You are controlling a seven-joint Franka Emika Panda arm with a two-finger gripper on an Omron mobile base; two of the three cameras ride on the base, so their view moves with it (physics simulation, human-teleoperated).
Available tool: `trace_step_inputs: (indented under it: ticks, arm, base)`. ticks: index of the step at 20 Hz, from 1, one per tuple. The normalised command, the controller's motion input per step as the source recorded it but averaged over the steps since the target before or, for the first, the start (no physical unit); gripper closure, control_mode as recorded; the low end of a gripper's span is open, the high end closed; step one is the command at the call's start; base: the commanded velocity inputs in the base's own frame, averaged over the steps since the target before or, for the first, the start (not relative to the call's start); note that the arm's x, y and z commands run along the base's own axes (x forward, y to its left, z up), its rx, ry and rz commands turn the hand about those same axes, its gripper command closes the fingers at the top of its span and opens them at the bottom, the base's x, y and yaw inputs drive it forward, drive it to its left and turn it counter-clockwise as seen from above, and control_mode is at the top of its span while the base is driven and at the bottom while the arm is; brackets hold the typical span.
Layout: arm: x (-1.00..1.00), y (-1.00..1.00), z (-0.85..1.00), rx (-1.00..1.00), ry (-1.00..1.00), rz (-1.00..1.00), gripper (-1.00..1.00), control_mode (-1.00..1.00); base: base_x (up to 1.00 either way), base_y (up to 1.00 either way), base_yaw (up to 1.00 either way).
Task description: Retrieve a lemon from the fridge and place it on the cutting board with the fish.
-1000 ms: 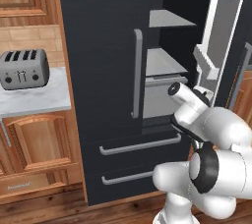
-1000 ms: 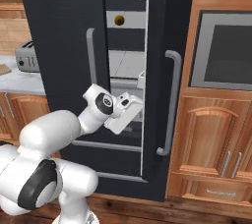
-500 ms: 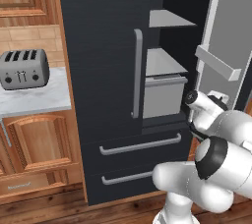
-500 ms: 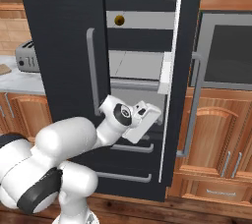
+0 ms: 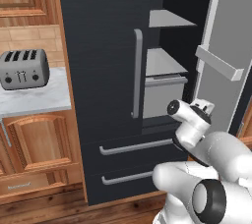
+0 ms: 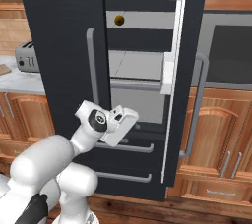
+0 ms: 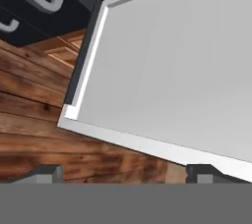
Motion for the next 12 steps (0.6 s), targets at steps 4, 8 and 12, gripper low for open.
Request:
trace_step_inputs:
  ticks: [4, 8, 12]
  arm:
    - [0.31, 0.79, 0.0, 0.48, 0.0, -0.08, -1.0, -1.0]
    - [0.43, 0.46, 0.0, 0.71, -0.13, -0.26, -1.0, -1.0]
    - [0.21, 0.73, 0.09, 0.54, -0.23, -0.32, -1.0, -1.0]
  base:
    - [0.0, 0.0, 0.0]
    - [0.0, 0.0, 0.0]
    - [0.0, 0.0, 0.0]
